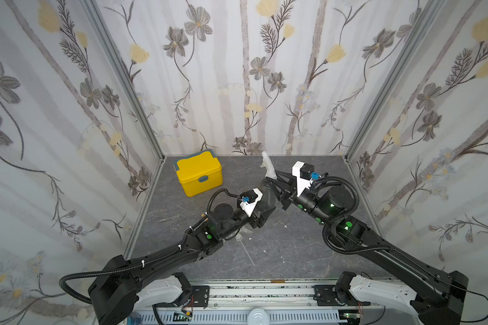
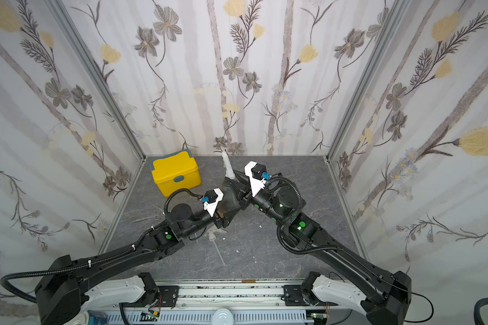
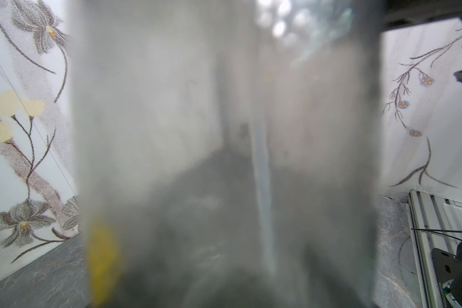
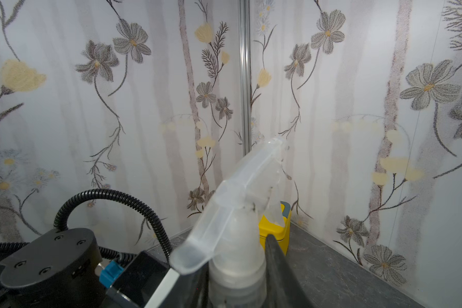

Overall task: Attach spray nozzles to spray bottles
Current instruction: Insert the spray nozzle into the spray bottle.

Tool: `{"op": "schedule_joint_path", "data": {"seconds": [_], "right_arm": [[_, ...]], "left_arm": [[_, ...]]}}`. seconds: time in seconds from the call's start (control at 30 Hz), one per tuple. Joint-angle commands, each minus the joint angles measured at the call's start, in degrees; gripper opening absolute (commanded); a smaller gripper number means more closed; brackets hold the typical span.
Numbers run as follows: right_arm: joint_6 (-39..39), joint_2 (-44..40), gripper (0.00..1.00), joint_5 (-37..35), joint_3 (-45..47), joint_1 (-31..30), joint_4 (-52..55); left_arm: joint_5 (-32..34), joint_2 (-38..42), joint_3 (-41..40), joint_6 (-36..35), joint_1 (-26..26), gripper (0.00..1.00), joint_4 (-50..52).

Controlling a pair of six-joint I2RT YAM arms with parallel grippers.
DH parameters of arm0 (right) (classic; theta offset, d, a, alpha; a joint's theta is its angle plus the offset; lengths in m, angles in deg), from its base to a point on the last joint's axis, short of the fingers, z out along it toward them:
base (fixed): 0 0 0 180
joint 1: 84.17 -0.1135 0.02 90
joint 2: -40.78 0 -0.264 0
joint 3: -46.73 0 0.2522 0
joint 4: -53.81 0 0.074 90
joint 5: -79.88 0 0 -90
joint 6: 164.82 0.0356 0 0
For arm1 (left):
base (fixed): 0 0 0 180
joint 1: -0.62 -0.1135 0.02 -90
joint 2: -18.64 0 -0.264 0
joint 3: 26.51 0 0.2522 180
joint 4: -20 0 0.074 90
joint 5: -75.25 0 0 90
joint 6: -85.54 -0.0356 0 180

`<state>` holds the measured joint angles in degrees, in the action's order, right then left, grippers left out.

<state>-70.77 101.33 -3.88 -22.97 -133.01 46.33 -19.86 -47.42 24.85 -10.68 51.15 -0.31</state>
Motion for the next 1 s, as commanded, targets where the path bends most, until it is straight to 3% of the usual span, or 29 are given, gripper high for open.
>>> {"op": "schedule_joint_path", "data": {"seconds": [0.0,0.3,0.97], "right_arm": [[0.9,0.5,0.33,-0.6,0.4,0.0,2.4],[4.6,-2.1,0.34,1.6,2.1,0.1,0.5],[2.3,-3.0,0.43,0.0,-0.1,0.1,6.1]], "left_arm": [[0.4,0.3,0.5,0.1,0.0,0.77,-5.8],[0.0,0.4,0.3,0.1,0.0,0.77,-6.4],[0.2,0.1,0.5,-1.2,0.1,0.77,-5.7]]}}
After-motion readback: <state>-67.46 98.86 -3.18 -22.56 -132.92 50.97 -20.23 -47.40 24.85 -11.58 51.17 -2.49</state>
